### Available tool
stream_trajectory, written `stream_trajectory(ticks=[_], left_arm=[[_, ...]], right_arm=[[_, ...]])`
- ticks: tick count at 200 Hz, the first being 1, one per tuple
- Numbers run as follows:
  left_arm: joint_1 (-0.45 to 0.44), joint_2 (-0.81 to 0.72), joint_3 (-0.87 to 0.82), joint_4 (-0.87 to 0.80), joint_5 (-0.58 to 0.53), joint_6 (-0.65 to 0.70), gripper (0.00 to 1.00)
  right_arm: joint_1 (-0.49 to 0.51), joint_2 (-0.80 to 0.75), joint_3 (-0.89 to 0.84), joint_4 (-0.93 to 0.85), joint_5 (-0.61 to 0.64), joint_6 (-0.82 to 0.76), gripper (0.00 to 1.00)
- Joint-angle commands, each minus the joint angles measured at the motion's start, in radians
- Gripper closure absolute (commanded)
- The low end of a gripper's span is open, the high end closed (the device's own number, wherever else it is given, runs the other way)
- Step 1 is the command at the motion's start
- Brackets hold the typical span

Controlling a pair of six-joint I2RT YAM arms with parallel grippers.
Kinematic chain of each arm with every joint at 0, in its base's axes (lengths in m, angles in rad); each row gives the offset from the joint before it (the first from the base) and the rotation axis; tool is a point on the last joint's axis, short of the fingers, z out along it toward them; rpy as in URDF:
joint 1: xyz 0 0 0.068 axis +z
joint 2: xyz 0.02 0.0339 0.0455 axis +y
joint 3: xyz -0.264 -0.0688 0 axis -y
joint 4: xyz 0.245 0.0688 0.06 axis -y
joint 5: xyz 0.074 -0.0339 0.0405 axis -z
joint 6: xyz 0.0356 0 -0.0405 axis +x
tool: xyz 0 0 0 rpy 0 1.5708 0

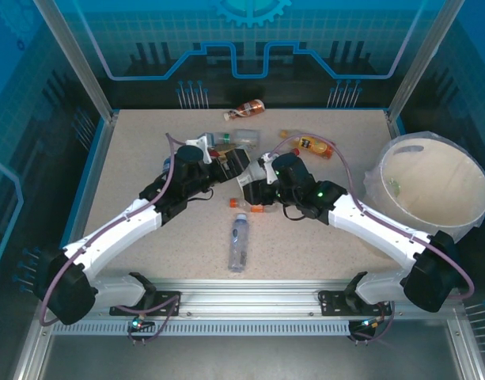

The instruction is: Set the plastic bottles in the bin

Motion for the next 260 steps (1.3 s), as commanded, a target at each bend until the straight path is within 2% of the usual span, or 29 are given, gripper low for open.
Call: stream_trajectory(ticks=[1,19,51,68,117,141,169,190,214,241,260], left_arm=[[-0.005,-0.056,0.055,-0.062,-0.050,0.054,0.01],[-0.004,-0.083,0.056,-0.093,-0.103,0.052,0.01],[-0.005,-0.130,0.003,-0.146,-0.313,-0.061,0.01],[-0.005,-0.143,-0.023,-0.163,-0.378,-0.110,0.01],[-0.005,-0.128,-0.083,-0.059,-0.323,-0.046,0.01],[-0.005,-0.109,-0.095,-0.024,-0.308,-0.053,0.01],[-0.005,-0.081,-0.089,-0.009,-0.287,-0.068,0.01],[-0.005,-0.057,-0.071,-0.033,-0.284,-0.080,0.01],[-0.006,-0.033,-0.054,-0.055,-0.285,-0.111,0.01],[-0.007,-0.005,-0.051,-0.049,-0.272,-0.149,0.01],[-0.007,0.015,-0.043,-0.035,-0.253,-0.135,0.01]], right_arm=[[-0.013,-0.025,0.055,-0.085,0.092,-0.040,0.61],[-0.027,-0.039,0.080,-0.141,0.151,-0.064,0.62],[-0.041,-0.070,0.177,-0.297,0.349,-0.131,0.62],[-0.040,-0.089,0.244,-0.376,0.447,-0.181,0.63],[-0.052,-0.151,0.409,-0.529,0.806,-0.333,0.63],[-0.103,-0.199,0.441,-0.539,0.864,-0.378,0.63],[-0.210,-0.278,0.452,-0.531,0.891,-0.400,0.62],[-0.289,-0.339,0.434,-0.527,0.962,-0.418,0.62],[-0.441,-0.393,0.377,-0.530,0.914,-0.407,0.62],[-0.730,-0.397,0.337,-0.599,0.678,-0.339,0.60],[-0.895,-0.363,0.339,-0.640,0.528,-0.314,0.59]])
